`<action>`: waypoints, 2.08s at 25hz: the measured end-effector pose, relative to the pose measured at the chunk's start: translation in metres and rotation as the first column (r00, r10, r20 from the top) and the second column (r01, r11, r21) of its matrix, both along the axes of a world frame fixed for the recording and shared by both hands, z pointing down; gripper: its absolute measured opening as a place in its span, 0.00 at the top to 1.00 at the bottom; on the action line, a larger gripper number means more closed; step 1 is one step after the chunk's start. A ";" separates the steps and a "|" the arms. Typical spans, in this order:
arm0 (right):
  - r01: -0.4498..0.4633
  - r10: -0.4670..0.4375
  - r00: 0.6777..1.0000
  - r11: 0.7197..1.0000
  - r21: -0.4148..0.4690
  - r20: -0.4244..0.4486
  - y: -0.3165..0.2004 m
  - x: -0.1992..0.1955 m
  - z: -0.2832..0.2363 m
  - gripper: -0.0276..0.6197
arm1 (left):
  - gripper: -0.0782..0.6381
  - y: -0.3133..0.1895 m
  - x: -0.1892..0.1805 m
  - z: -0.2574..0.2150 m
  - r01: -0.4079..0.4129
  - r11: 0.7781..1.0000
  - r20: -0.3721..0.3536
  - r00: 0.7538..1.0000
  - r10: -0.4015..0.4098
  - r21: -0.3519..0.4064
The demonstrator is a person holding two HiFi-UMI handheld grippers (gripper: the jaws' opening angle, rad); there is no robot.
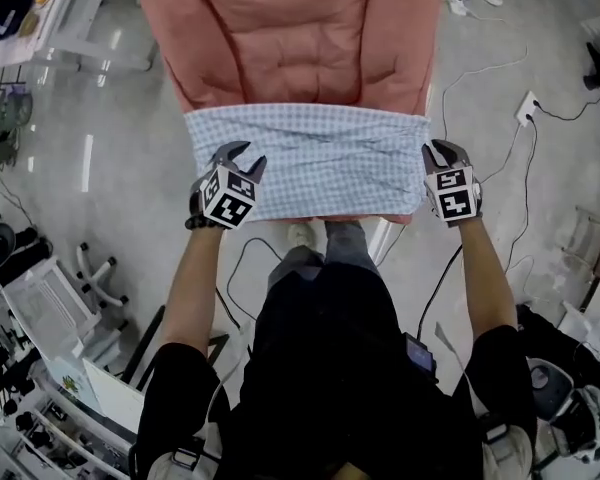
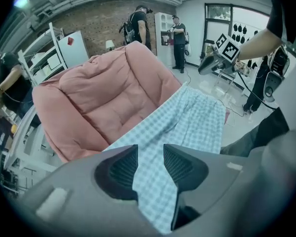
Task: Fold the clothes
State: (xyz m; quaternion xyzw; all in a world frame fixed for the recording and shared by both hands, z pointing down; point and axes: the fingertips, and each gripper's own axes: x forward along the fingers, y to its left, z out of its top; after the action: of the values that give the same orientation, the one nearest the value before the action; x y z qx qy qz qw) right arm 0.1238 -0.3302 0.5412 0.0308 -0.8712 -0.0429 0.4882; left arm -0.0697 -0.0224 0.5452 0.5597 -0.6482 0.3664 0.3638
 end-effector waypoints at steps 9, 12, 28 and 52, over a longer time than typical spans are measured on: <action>0.146 -0.148 0.985 0.989 -0.029 -0.087 -0.038 -0.033 0.047 0.80 | 0.65 -0.053 -0.022 0.033 -0.065 0.995 -0.031 0.998 0.063 -0.069; 0.199 -0.202 0.972 0.979 -0.038 -0.124 -0.043 -0.036 0.063 0.78 | 0.65 -0.059 -0.028 0.045 -0.080 0.993 -0.039 0.996 0.077 -0.089; 0.183 -0.244 0.941 0.950 -0.255 -0.235 -0.056 -0.047 0.106 0.70 | 0.64 -0.089 -0.063 0.085 -0.174 0.966 -0.104 0.982 0.157 -0.193; 0.282 -0.328 0.891 0.941 -0.186 -0.314 -0.057 -0.015 0.122 0.89 | 0.61 -0.078 -0.062 0.133 -0.409 0.834 -0.222 0.911 0.348 -0.370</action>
State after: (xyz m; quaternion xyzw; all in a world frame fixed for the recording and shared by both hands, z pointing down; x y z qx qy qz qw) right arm 0.1086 -0.3871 0.6627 -0.1476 -0.7682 -0.0646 0.6196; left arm -0.1320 -0.1000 0.6778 0.6134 -0.4050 0.5166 0.4391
